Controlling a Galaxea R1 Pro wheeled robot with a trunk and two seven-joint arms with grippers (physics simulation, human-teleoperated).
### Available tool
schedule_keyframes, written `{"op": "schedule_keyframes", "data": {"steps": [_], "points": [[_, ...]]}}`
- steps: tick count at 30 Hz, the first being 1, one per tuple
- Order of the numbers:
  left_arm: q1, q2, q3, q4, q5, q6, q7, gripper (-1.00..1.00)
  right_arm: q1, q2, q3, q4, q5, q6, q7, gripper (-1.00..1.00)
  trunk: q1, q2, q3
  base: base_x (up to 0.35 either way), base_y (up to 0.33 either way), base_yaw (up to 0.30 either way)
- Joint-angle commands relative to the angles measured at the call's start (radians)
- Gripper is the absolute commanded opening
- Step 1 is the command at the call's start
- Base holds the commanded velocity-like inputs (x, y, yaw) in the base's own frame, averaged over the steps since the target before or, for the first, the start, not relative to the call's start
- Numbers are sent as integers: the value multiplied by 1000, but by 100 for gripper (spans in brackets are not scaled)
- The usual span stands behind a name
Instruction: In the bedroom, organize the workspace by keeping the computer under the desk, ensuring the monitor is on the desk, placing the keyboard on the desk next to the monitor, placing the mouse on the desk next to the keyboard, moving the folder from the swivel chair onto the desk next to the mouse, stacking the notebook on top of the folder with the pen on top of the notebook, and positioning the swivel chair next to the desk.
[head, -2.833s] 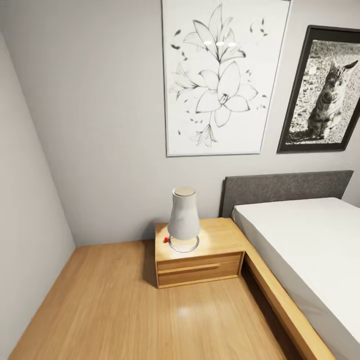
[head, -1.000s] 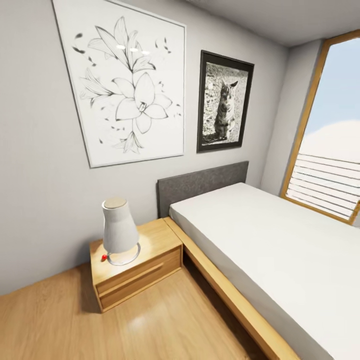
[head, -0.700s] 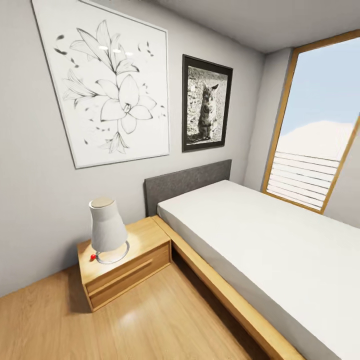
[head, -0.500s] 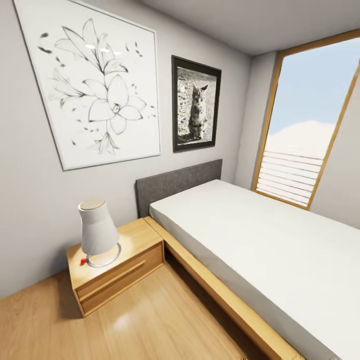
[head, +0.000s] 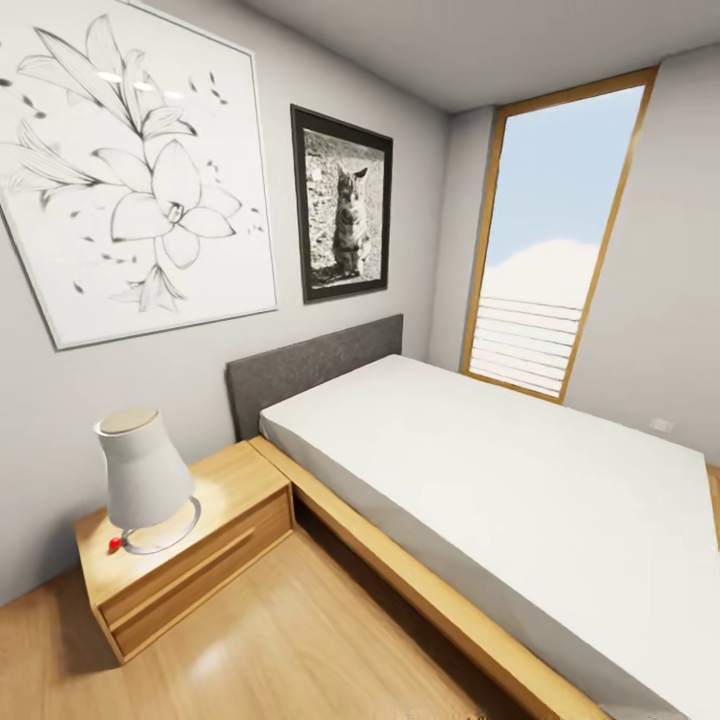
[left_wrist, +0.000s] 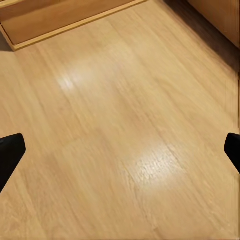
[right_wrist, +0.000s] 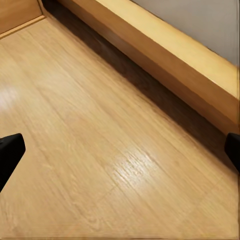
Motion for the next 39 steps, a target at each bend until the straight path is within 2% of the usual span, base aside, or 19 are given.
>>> {"op": "schedule_keyframes", "data": {"steps": [1,15,25,39], "points": [[0,0,1,-1,3,-1,0,100,-1,0,-1,1,5,-2,0,100,0,-1,-2,0,0,-234],[0,0,1,-1,2,-2,-1,100,-1,-3,-2,-2,13,-1,0,100,0,-1,-20,0,0,-200],[0,0,1,0,2,-12,-1,100,-1,-5,-2,-3,14,-1,1,100,0,-1,-34,0,209,-165],[0,0,1,0,3,-11,0,100,-1,-5,-3,-4,13,-2,-1,100,0,-1,-54,0,25,-160]]}}
